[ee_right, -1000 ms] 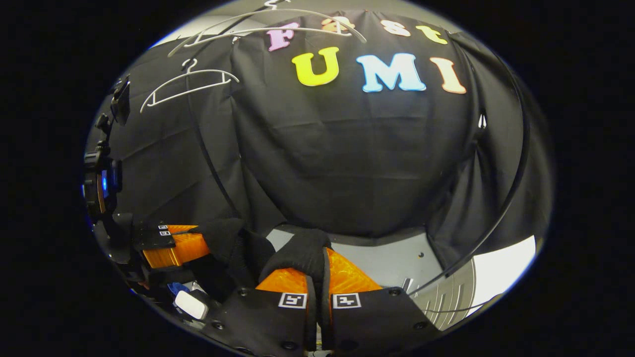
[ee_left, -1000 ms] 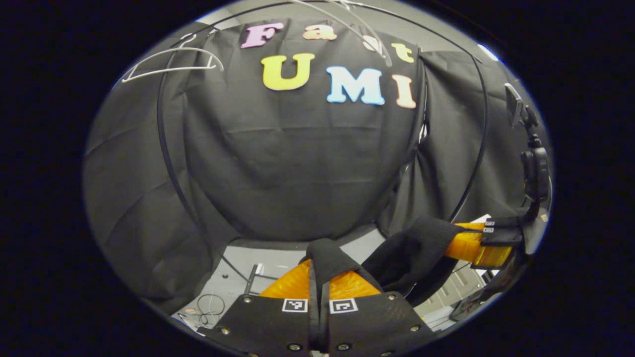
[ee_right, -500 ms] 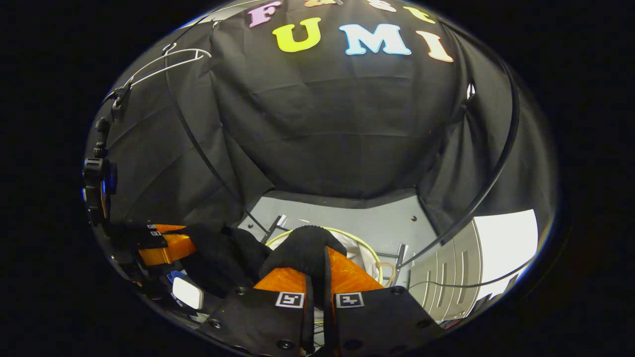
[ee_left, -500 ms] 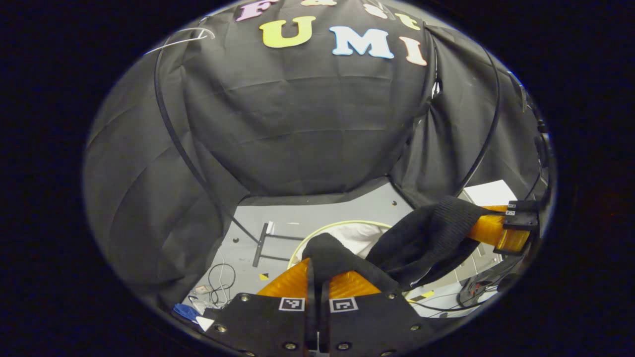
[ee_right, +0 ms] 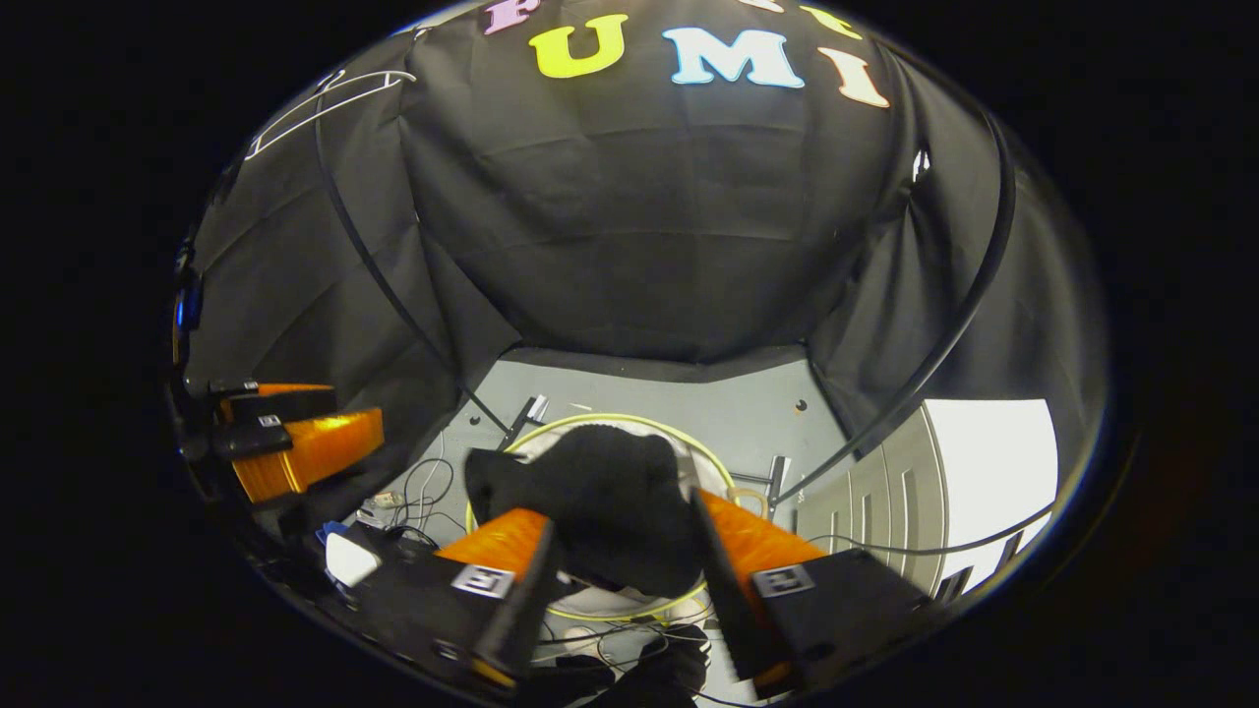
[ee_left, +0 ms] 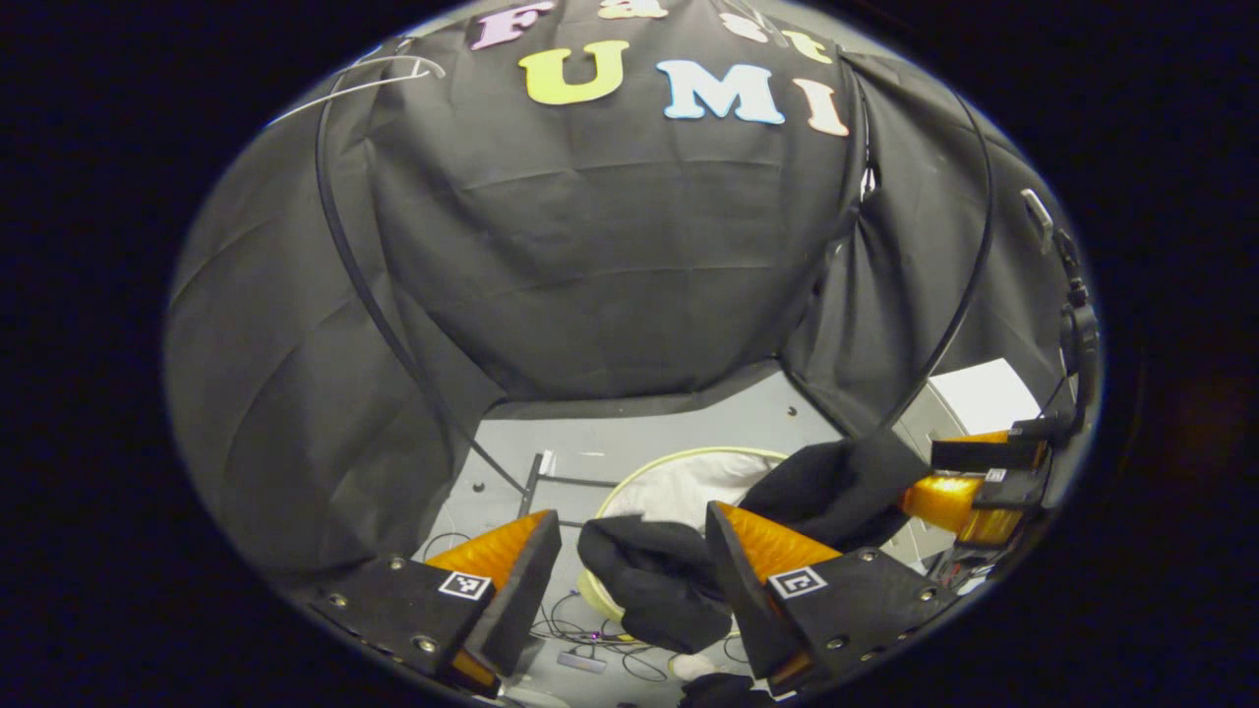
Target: Grasp the clothes on the hanger with both hands and then place them into the laundry hamper below.
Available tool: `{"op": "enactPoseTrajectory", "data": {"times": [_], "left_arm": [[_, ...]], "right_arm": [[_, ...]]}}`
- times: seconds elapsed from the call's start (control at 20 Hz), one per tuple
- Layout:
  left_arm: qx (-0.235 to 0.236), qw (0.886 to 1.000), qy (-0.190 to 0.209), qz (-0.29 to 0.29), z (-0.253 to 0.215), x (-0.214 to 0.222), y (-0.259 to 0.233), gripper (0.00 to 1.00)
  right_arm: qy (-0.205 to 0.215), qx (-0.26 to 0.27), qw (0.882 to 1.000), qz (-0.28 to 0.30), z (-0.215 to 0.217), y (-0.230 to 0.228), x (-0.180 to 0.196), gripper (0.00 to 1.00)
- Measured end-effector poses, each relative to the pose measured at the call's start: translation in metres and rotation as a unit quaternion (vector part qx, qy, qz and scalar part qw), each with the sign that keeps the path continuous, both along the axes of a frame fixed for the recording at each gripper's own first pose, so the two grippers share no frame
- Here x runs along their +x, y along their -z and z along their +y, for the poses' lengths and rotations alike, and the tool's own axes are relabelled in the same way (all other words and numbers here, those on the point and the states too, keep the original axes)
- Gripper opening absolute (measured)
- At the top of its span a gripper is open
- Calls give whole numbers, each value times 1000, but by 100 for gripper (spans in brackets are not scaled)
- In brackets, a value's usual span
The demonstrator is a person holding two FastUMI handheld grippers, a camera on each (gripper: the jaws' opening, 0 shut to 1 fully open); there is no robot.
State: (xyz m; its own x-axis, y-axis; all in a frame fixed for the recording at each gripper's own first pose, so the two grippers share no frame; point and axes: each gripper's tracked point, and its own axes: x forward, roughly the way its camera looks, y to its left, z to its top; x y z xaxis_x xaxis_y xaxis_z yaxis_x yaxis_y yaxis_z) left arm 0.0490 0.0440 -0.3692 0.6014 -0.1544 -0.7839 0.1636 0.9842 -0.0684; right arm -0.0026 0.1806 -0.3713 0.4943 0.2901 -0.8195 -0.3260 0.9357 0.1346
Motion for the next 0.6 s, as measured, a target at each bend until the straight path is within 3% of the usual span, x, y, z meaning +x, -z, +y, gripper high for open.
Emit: {"op": "enactPoseTrajectory", "data": {"times": [0.05, 0.6], "left_arm": [[1, 1000, -1, -6, 1, 2, -4, 86], [7, 995, -11, -101, 13, 19, -95, 87]], "right_arm": [[3, 14, 1000, -7, 5, -3, 2, 100], [37, 38, 992, -115, -25, -98, 23, 99]]}}
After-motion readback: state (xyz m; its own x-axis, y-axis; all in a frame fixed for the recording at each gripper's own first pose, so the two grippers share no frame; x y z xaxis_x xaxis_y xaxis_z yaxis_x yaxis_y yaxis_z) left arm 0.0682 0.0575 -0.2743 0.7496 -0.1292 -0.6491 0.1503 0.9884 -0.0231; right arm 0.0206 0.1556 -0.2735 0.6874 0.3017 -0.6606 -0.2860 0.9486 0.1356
